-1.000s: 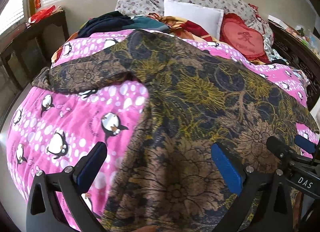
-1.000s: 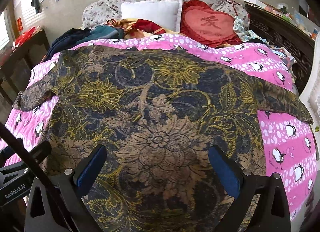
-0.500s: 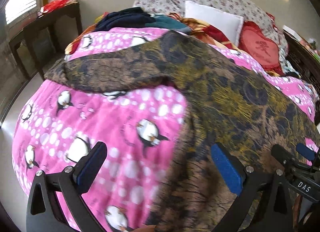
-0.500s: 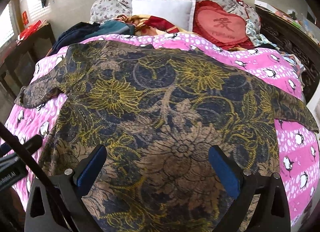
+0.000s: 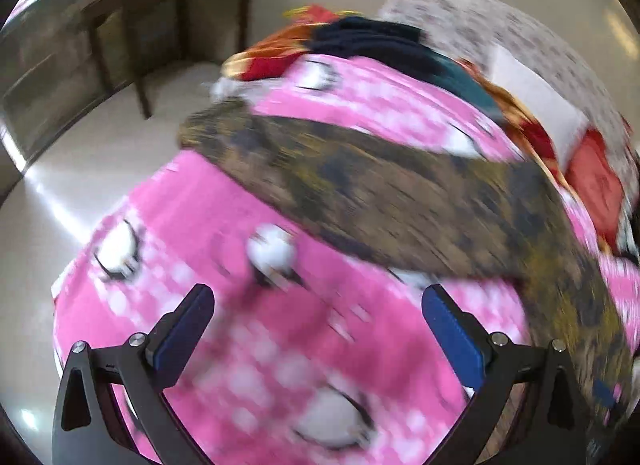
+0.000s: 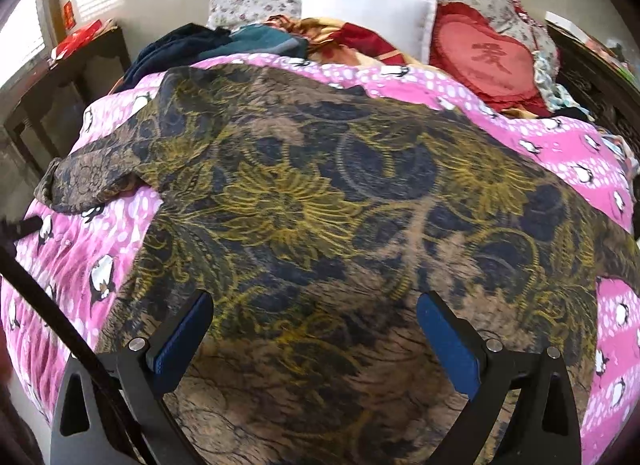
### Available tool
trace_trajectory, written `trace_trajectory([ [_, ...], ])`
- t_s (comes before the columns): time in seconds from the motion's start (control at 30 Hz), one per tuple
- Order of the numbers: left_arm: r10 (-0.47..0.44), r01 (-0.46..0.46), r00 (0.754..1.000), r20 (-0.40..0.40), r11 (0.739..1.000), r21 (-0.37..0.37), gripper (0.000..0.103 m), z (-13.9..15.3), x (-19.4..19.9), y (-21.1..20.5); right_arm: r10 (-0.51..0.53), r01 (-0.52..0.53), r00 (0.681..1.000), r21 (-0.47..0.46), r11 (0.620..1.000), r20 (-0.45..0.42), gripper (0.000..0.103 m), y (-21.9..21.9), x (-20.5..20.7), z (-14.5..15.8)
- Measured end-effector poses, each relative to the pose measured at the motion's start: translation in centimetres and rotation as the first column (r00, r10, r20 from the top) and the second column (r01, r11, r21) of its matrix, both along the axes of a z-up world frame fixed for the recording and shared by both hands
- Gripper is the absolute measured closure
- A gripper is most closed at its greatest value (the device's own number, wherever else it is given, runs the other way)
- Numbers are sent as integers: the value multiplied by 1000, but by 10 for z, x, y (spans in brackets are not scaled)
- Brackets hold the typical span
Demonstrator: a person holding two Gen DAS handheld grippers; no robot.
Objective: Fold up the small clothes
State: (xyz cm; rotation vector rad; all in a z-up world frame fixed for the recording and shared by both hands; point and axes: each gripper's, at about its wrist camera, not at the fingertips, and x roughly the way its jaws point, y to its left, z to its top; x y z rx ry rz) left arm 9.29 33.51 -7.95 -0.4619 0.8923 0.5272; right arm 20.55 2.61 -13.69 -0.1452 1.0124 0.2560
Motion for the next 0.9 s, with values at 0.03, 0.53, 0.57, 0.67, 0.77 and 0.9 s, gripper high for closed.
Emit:
trace_trajectory([
  [0.03, 34, -34, 999, -7, 999, -6, 0, -2, 5, 15, 7, -7, 1000, -3, 1000, -4, 0, 3, 1, -1],
  [0.53, 177, -175, 980, -90, 984, 37, 16, -34, 56, 96, 33, -33, 999, 3, 999, -34, 0, 12, 14, -13],
  [0.57, 181, -179, 980, -76, 983, 42, 26, -32, 55, 97, 30, -30, 999, 3, 1000, -36, 0, 10, 15, -13],
  [0.67, 190, -189, 982, -17, 981, 51, 71, -24, 52, 101, 25, -25, 999, 7, 1000, -43, 0, 3, 18, -15],
  [0.77, 168, -167, 986, 20, 986, -15, 91, -16, 49, 101, 7, -6, 999, 26, 1000, -49, 0, -7, 20, -14],
  [0.9, 122, -121, 988, 90, 993, -10, 96, 8, 46, 81, -15, 17, 999, 47, 999, -48, 0, -25, 22, -8],
])
